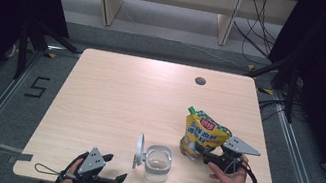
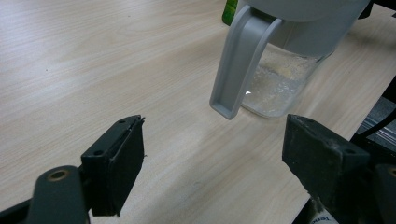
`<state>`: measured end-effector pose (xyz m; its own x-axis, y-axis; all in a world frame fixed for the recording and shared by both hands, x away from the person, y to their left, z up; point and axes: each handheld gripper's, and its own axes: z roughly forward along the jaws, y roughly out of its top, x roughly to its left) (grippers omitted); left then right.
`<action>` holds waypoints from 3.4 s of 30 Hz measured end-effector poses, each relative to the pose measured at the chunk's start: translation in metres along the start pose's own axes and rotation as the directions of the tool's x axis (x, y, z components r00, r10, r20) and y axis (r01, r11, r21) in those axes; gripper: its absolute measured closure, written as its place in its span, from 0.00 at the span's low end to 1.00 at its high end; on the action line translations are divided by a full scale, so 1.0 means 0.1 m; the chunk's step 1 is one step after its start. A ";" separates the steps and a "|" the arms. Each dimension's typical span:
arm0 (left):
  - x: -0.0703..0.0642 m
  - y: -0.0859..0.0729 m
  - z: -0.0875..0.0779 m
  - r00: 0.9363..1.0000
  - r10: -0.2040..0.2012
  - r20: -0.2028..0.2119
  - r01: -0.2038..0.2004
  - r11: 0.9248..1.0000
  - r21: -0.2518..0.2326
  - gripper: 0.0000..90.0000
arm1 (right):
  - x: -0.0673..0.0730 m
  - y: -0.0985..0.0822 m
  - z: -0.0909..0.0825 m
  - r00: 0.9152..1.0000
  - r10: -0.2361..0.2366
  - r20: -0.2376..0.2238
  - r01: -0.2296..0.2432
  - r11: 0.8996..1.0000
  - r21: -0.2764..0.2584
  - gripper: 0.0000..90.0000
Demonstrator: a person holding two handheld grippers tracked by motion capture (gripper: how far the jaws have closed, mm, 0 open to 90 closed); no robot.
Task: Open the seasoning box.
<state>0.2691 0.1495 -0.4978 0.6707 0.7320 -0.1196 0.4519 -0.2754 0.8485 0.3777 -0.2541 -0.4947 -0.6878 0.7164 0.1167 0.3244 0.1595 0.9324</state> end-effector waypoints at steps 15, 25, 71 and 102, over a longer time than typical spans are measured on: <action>0.00 0.00 0.00 1.000 0.002 0.005 -0.002 1.000 0.005 0.23 | 0.31 -0.02 -0.02 0.976 0.045 0.212 -0.042 0.999 -0.017 0.41; 0.00 0.00 0.00 1.000 0.003 0.011 -0.003 1.000 0.005 0.23 | 0.23 -0.08 0.05 0.989 -0.005 0.147 0.015 0.998 -0.067 0.27; -0.01 0.00 0.01 1.000 0.003 0.013 -0.003 1.000 0.009 0.23 | 0.07 -0.15 0.25 0.998 0.065 0.026 -0.062 0.992 -0.112 0.33; 0.04 0.01 0.00 0.999 0.030 0.012 -0.030 0.999 0.009 0.23 | 0.12 -0.06 0.07 0.999 -0.026 -0.040 0.023 0.997 -0.076 0.48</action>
<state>0.2721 0.1522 -0.4978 0.6912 0.7157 -0.1001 0.4368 -0.3034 0.8468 0.3721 -0.2422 -0.5010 -0.7215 0.6843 0.1055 0.2577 0.1240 0.9582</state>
